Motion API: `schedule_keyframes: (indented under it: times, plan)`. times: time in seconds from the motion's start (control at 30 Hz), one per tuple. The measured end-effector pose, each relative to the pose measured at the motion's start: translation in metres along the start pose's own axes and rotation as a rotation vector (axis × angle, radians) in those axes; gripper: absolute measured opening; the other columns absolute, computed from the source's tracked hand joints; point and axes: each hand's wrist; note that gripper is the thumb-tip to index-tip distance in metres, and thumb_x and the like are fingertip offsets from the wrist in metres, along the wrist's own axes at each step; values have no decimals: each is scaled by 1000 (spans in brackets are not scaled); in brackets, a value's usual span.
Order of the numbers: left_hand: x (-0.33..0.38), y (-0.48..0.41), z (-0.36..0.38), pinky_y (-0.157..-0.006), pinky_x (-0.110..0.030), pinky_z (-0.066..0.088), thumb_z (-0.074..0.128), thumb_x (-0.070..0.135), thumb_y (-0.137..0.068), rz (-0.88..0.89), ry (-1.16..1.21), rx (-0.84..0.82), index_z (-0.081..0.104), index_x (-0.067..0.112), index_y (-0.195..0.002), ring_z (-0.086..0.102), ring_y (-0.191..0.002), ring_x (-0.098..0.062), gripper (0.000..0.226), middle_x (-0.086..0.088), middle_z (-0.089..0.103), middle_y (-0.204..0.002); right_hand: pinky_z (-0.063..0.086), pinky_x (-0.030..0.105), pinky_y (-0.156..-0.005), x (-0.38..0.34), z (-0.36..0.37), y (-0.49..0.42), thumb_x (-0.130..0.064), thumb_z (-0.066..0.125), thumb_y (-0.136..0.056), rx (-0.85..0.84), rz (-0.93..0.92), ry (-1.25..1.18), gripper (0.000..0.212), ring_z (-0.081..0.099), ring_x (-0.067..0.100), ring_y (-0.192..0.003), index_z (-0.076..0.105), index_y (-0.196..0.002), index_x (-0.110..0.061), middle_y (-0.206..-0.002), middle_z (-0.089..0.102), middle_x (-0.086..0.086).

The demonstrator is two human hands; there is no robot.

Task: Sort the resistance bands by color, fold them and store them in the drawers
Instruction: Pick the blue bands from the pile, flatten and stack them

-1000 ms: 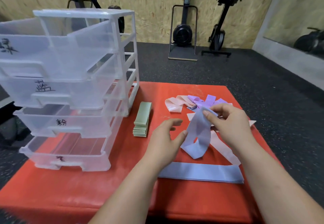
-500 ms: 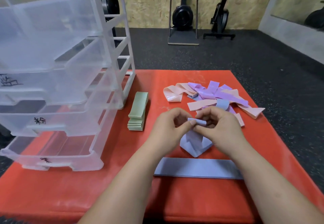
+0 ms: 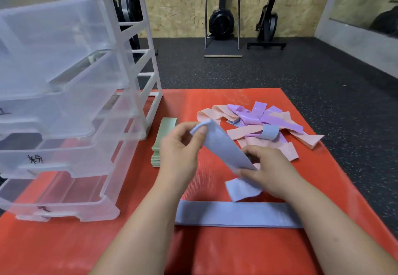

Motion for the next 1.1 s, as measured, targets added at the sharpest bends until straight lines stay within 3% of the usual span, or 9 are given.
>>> schedule_keyframes:
  times: [0.13, 0.27, 0.4, 0.47, 0.57, 0.67, 0.77, 0.93, 1.1]
  plan:
    - [-4, -4, -13, -71, -31, 58, 70, 24, -103, -47, 42, 160, 77, 16, -101, 67, -74, -14, 11, -6, 76, -89, 48, 17, -74, 12, -24, 6, -14, 78, -87, 17, 51, 29, 23, 68, -5, -89, 75, -94, -35, -93, 76, -22]
    - [-9, -2, -18, -66, -20, 54, 68, 19, -103, -102, -16, 150, 77, 18, -105, 68, -71, -10, 9, -4, 77, -88, 54, 27, -79, 23, -45, 14, -16, 83, -86, -35, 114, -17, 23, 72, -2, -86, 76, -97, -35, -91, 77, -20]
    - [-18, -1, -22, -72, -32, 62, 65, 19, -104, -165, -84, 183, 77, 20, -104, 73, -74, -13, 11, 0, 79, -89, 58, 36, -85, 40, -57, 24, -14, 86, -83, 0, 186, 8, 21, 72, 3, -83, 77, -92, -31, -85, 77, -14]
    - [-23, -1, -24, -77, -41, 64, 66, 19, -103, -211, -102, 189, 75, 21, -100, 74, -73, -14, 10, 0, 78, -84, 57, 30, -83, 48, -62, 28, -14, 82, -87, 75, 197, 43, 19, 70, -3, -80, 77, -88, -32, -83, 76, -20]
    - [-24, 4, -19, -73, -41, 65, 67, 16, -100, -264, -163, 144, 74, 22, -99, 75, -72, -11, 10, 4, 77, -78, 48, 12, -75, 53, -68, 29, -13, 75, -93, 189, 176, 30, 20, 67, -7, -84, 76, -91, -34, -88, 74, -27]
    - [-29, 5, -17, -66, -35, 63, 67, 13, -99, -327, -189, 101, 72, 17, -106, 77, -73, -14, 10, 0, 77, -80, 54, 27, -80, 57, -66, 27, -12, 67, -99, 255, 188, -4, 24, 69, 6, -86, 71, -99, -36, -93, 74, -13]
    - [-43, 5, -21, -74, -49, 64, 72, 21, -91, -361, -406, -49, 69, 24, -97, 77, -73, -23, 8, 1, 77, -78, 56, 40, -77, 65, -58, 28, -12, 67, -96, 159, 260, 112, 26, 68, 17, -81, 65, -97, -38, -92, 70, -4]
    - [-58, 8, -25, -70, -33, 57, 70, 27, -92, -339, -735, -215, 66, 28, -102, 74, -77, -15, 11, 8, 75, -86, 54, 27, -79, 66, -46, 26, -10, 81, -80, 46, 320, 185, 36, 69, 6, -84, 69, -102, -36, -106, 68, -8]
    - [-62, 5, -25, -76, -40, 60, 66, 28, -96, -322, -741, -191, 65, 29, -91, 74, -74, -18, 5, 6, 75, -81, 51, 24, -73, 64, -49, 25, -19, 90, -73, -15, 363, 173, 42, 67, 5, -78, 68, -105, -36, -102, 69, -15]
Point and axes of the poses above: each hand's wrist, its own y-axis away from the middle knuckle, its own z-axis out of the palm, x = y × z
